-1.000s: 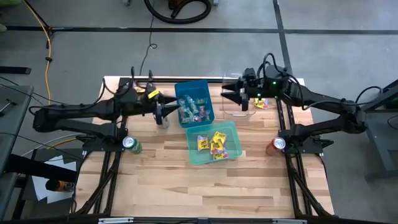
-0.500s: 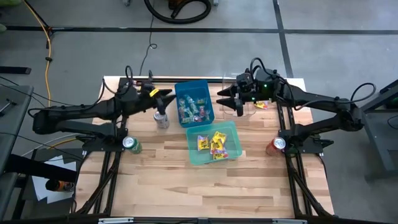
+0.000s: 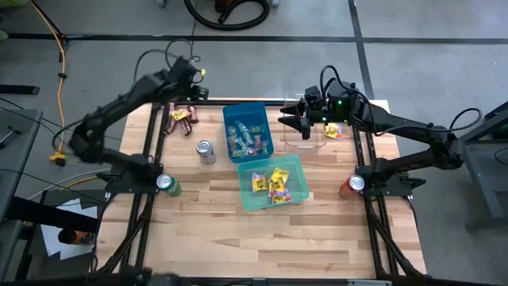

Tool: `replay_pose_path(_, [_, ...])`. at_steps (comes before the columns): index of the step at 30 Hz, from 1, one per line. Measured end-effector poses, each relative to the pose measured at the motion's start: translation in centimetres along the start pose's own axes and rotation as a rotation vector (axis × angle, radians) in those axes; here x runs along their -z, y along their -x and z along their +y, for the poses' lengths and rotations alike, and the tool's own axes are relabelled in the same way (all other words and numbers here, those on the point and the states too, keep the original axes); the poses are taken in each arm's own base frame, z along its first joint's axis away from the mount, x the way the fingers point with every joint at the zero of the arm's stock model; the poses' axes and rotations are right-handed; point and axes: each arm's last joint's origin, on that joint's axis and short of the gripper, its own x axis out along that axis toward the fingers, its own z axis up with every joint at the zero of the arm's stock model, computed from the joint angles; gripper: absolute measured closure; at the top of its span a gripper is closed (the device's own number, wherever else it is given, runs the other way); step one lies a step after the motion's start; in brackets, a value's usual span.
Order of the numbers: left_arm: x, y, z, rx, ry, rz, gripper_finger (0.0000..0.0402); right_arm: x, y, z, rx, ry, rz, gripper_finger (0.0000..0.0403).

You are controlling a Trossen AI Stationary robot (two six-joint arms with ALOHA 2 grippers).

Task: Sort candy
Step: Put the yellow candy into the green bin

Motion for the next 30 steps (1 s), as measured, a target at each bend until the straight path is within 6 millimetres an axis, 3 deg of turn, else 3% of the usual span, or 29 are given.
replay_pose_path(3, [-0.8, -3.3, 0.3, -0.145, -0.057, 0.125, 0.0215, 0.0, 0.0, 0.0, 0.0, 0.0, 0.0, 0.0179])
replay_pose_path(6, [-1.2, -6.6, 0.0, -0.181, -0.124, 0.216, 0.0222, 0.0, 0.0, 0.0, 0.0, 0.0, 0.0, 0.0179])
replay_pose_path(14, [0.0, -13.2, -0.9, -0.24, -0.327, 0.484, 0.0233, 0.0, 0.0, 0.0, 0.0, 0.0, 0.0, 0.0179])
replay_pose_path(23, [3.6, -17.0, 0.1, -0.328, -0.454, 0.804, 0.0234, 0.0, 0.0, 0.0, 0.0, 0.002, -0.001, 0.0179])
replay_pose_path(30, [4.0, -18.0, -0.3, -0.34, -0.445, 0.772, 0.0234, 0.0, 0.0, 0.0, -0.001, 0.019, 0.0, 0.0179])
